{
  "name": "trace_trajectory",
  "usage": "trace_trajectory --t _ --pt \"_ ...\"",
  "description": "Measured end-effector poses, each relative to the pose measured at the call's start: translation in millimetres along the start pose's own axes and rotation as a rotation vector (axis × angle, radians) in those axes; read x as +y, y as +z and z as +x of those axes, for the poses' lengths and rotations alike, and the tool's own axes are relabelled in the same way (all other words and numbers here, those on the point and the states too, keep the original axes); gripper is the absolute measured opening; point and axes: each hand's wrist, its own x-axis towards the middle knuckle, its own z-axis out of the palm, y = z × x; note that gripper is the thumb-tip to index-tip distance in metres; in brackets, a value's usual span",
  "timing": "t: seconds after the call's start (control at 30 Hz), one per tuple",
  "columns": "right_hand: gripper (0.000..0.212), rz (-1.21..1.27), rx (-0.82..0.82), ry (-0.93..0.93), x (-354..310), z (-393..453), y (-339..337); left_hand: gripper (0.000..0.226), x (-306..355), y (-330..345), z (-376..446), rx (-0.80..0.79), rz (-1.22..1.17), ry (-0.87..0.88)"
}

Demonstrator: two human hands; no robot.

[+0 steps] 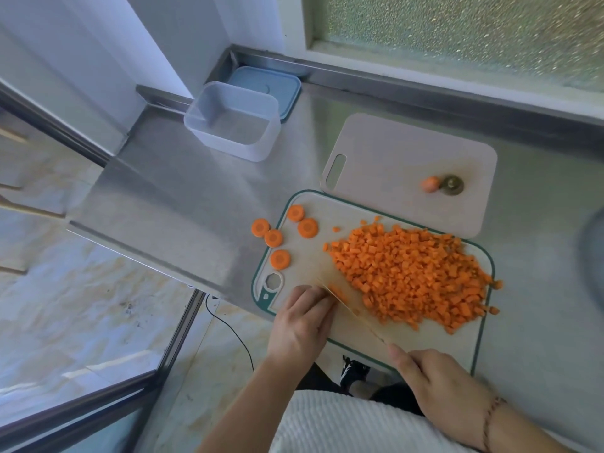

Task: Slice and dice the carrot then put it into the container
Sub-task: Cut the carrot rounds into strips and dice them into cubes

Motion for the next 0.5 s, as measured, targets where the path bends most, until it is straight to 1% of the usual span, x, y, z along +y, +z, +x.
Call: trace_trajectory --t 0.17,0.27,0.33,0.43,0.5 --pt "0.062 -0.006 0.038 -0.055 -13 18 7 0.016 -4 5 -1 0.022 -0.044 0.027" --pt "0.062 0.052 0.052 -0.111 -19 25 5 0.014 -4 2 -2 0.012 -0.066 0.008" --pt "0.062 0.073 0.052 -0.115 -14 21 2 0.012 -5 -1 -4 0.005 -0.048 0.007" --pt "0.064 0.071 0.065 -0.119 1 7 -2 0.017 -4 -4 -6 0.026 -0.083 -0.048" --pt "0.070 0.013 0.083 -0.120 10 1 -3 0.019 -3 -12 -3 0.104 -0.136 -0.130"
